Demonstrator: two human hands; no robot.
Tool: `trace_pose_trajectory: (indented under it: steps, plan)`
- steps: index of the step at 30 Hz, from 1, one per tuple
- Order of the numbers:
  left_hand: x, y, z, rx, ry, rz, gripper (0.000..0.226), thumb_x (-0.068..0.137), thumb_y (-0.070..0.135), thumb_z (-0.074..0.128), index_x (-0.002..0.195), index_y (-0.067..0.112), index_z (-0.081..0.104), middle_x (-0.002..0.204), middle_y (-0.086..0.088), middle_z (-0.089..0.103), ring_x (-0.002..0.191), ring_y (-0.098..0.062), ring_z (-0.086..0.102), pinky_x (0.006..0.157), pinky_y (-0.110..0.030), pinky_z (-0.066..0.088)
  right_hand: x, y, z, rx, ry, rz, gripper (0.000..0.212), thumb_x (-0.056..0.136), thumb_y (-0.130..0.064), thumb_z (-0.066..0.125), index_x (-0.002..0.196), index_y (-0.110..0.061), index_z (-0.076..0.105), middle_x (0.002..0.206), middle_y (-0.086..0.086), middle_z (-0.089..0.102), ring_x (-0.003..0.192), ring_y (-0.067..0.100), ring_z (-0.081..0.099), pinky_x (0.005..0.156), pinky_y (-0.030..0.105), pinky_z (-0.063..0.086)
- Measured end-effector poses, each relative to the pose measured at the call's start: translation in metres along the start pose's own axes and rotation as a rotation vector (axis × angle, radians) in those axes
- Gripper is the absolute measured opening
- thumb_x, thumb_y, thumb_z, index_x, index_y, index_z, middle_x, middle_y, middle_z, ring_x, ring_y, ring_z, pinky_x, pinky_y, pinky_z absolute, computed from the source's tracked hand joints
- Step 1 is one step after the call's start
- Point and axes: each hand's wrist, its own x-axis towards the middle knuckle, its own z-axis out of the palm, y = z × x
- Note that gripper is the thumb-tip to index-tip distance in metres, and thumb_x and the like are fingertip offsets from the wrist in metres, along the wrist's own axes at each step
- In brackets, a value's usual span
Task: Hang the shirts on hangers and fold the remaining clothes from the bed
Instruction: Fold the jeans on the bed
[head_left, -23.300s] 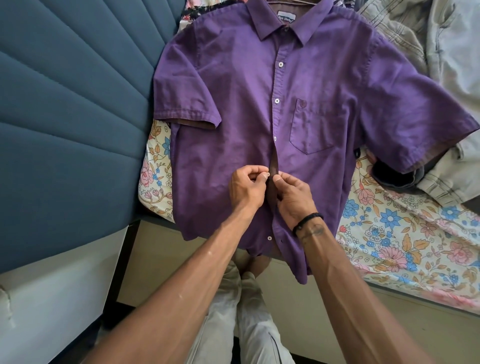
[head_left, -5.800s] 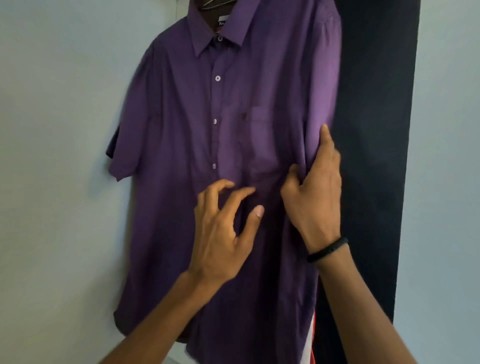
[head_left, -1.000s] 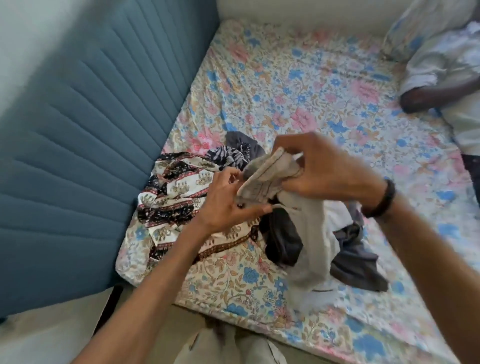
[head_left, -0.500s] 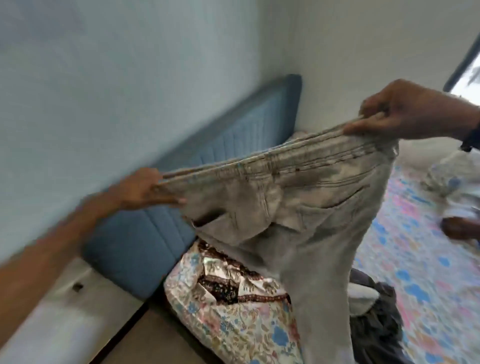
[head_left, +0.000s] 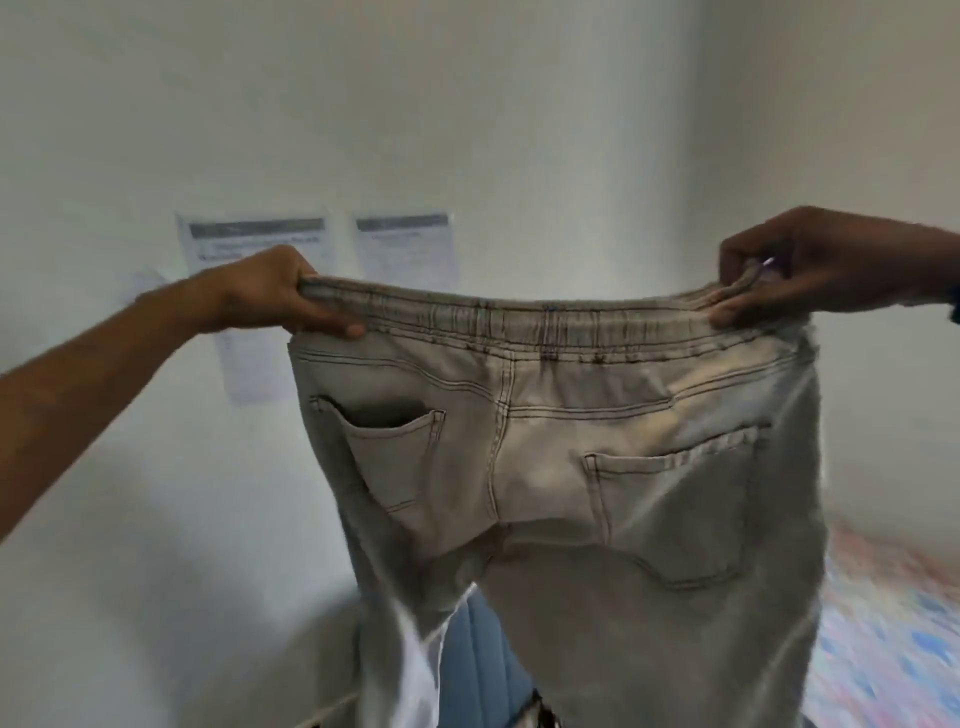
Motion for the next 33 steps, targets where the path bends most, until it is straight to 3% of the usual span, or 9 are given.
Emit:
trace_pose_trajectory:
  steps: [2,4,6,10,15,18,21,25,33]
  plan:
    - [-0.009,-0.001,-0.010,0.017,-0.029,-0.055,0.052,0.061,0.048,0.093,0.069,0.000,0.073,0.064,-0.014,0.065,0.062,-0.012,0.061,0.060,-0.026,0.044,0.016,-0.006,0.003,-0.004,-0.035,-0.036,0.014,0.083,-0.027,0.084,0.092,-0.023,0.074,0.086,-0.001,0.075,0.079,0.016,0.071,0.064,0.026,0.055]
    - [-0.013,0.000,-0.018,0.056,-0.036,-0.100,0.043,0.060,0.048,0.093,0.066,0.009,0.075,0.063,-0.003,0.069,0.062,-0.011,0.063,0.061,-0.026,0.045,0.026,-0.002,0.005,0.058,-0.071,-0.040,0.015,0.089,-0.021,0.078,0.103,-0.022,0.075,0.103,0.000,0.077,0.095,0.018,0.075,0.080,0.035,0.062]
    - [-0.018,0.003,-0.025,0.085,-0.015,-0.119,0.040,0.058,0.050,0.093,0.066,0.014,0.076,0.067,-0.002,0.072,0.066,-0.014,0.067,0.061,-0.028,0.049,0.036,0.006,0.011,0.083,-0.115,-0.044,0.014,0.090,-0.022,0.075,0.104,-0.022,0.077,0.107,0.002,0.078,0.102,0.023,0.074,0.089,0.044,0.061]
    - [-0.022,0.004,-0.034,0.110,0.060,-0.114,0.048,0.059,0.054,0.091,0.086,0.016,0.080,0.086,-0.010,0.077,0.086,-0.029,0.073,0.079,-0.048,0.059,0.058,0.016,0.027,0.004,-0.153,-0.076,0.032,0.090,-0.030,0.075,0.119,-0.040,0.072,0.106,-0.006,0.076,0.106,0.017,0.072,0.090,0.039,0.060]
    - [-0.025,0.006,-0.038,-0.028,0.057,-0.089,0.038,0.072,0.039,0.088,0.103,0.020,0.078,0.093,0.003,0.080,0.091,-0.016,0.074,0.075,-0.020,0.055,0.077,0.021,0.044,-0.079,-0.273,-0.171,0.035,0.098,-0.029,0.067,0.130,-0.043,0.064,0.124,-0.017,0.072,0.115,0.006,0.068,0.097,0.043,0.059]
    - [-0.026,0.002,-0.043,-0.155,0.052,-0.080,0.036,0.077,0.026,0.085,0.111,0.018,0.076,0.104,0.001,0.079,0.099,-0.014,0.075,0.083,-0.020,0.059,0.081,0.022,0.051,-0.128,-0.202,-0.222,0.052,0.099,-0.032,0.059,0.145,-0.051,0.050,0.130,-0.027,0.064,0.123,0.002,0.062,0.104,0.032,0.054]
    - [-0.024,-0.004,-0.056,-0.264,0.049,-0.084,0.038,0.082,0.011,0.080,0.120,0.011,0.073,0.110,-0.009,0.078,0.103,-0.023,0.075,0.083,-0.025,0.061,0.089,0.032,0.061,-0.300,-0.142,-0.272,0.075,0.101,-0.021,0.058,0.156,-0.058,0.023,0.118,-0.023,0.052,0.101,0.006,0.062,0.087,0.023,0.050]
    - [-0.018,-0.002,-0.069,-0.298,0.057,-0.086,0.035,0.082,0.005,0.078,0.117,0.006,0.072,0.108,-0.013,0.077,0.100,-0.025,0.075,0.075,-0.022,0.060,0.105,0.034,0.079,-0.541,-0.168,-0.233,0.068,0.098,-0.016,0.060,0.152,-0.046,0.031,0.111,-0.014,0.040,0.071,0.008,0.054,0.057,0.016,0.040]
    - [0.008,-0.013,-0.054,0.019,0.279,-0.119,0.037,0.059,0.036,0.097,0.084,0.016,0.078,0.077,-0.002,0.077,0.071,-0.019,0.070,0.070,-0.032,0.053,0.137,0.055,0.118,-0.435,-0.161,-0.332,0.048,0.092,-0.008,0.045,0.127,-0.040,0.056,0.107,-0.007,0.040,0.082,0.022,0.059,0.076,0.043,0.056]
